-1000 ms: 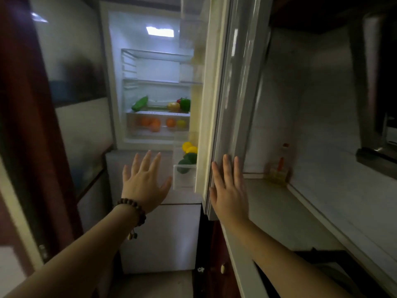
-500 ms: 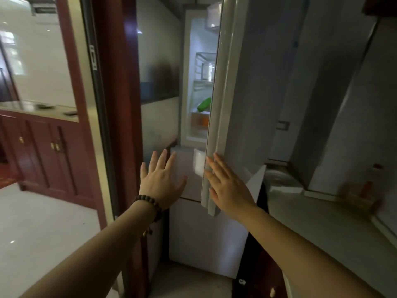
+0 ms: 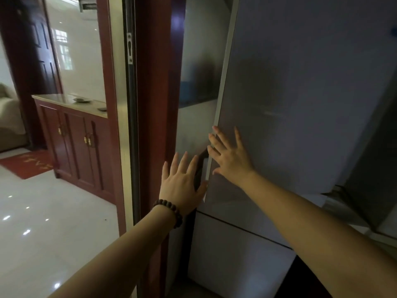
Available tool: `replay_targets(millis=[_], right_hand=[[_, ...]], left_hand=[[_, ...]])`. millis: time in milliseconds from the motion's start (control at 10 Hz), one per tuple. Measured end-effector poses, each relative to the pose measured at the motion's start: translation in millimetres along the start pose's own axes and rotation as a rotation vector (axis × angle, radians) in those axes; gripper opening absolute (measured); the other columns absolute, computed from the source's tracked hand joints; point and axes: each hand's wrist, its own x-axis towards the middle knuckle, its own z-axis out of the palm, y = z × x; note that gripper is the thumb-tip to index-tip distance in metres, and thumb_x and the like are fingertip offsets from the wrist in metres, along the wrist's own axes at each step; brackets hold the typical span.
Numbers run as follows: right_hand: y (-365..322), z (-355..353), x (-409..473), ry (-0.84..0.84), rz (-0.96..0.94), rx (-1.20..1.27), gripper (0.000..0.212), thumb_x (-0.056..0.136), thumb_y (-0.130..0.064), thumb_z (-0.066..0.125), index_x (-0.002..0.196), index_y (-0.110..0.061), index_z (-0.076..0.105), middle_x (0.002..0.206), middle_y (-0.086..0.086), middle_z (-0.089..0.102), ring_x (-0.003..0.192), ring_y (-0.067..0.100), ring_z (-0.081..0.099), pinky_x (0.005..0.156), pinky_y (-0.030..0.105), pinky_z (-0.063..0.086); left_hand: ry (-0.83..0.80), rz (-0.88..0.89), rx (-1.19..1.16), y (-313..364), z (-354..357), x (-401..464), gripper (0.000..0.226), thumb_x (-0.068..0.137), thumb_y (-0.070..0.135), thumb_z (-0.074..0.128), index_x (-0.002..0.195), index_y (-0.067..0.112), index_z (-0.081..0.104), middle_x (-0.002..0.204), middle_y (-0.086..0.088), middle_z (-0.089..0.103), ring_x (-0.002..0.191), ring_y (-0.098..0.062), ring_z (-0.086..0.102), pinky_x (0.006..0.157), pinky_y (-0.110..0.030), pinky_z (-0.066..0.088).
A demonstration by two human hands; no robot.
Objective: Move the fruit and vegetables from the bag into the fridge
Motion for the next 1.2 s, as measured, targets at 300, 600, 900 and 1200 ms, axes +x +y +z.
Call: replay_targets(millis=[300, 600, 900, 1200], right_hand=[[4, 80, 110, -0.003, 0.085, 0.033, 0.057, 0.073, -0.038, 0.073, 0.123, -0.016, 0.057, 0.148, 0.008, 0.036, 0.145, 0.030, 0.010, 0.107, 0.070, 0.007], [26, 152, 185, -0.065, 0.111, -0.015, 0.055, 0.085, -0.041, 0.058, 0.133, -0.017, 0.045, 0.156, 0.008, 0.020, 0.146, 0.029, -0.005, 0.108, 0.070, -0.001], [54, 210, 220, -0.034, 0.104, -0.031, 0.056, 0.090, -0.039, 0.049, 0.139, -0.013, 0.036, 0.157, 0.008, 0.015, 0.145, 0.030, -0.013, 0.108, 0.068, -0.004], [38, 222, 210, 0.102, 0.152, 0.232, 0.044, 0.090, -0.025, 0.052, 0.132, -0.011, 0.051, 0.154, 0.012, 0.025, 0.145, 0.031, 0.009, 0.112, 0.063, 0.003]], left_hand=[[-0.051, 0.092, 0.040, -36, 51, 76, 0.073, 0.090, 0.059, 0.030, 0.149, 0.029, 0.000, 0.158, 0.003, -0.002, 0.144, -0.021, -0.012, 0.117, -0.049, -0.002], [-0.031, 0.087, 0.007, -51, 82, 142, 0.073, 0.090, 0.058, 0.033, 0.149, 0.030, -0.001, 0.158, 0.002, -0.002, 0.143, -0.019, -0.016, 0.113, -0.043, -0.010], [-0.122, 0.052, 0.030, -51, 125, 203, 0.074, 0.090, 0.060, 0.026, 0.146, 0.033, -0.013, 0.157, 0.005, -0.015, 0.140, -0.016, -0.024, 0.115, -0.045, -0.012], [-0.154, 0.040, 0.052, -35, 126, 214, 0.073, 0.090, 0.061, 0.023, 0.149, 0.030, -0.008, 0.157, 0.004, -0.014, 0.142, -0.018, -0.021, 0.116, -0.046, -0.009]])
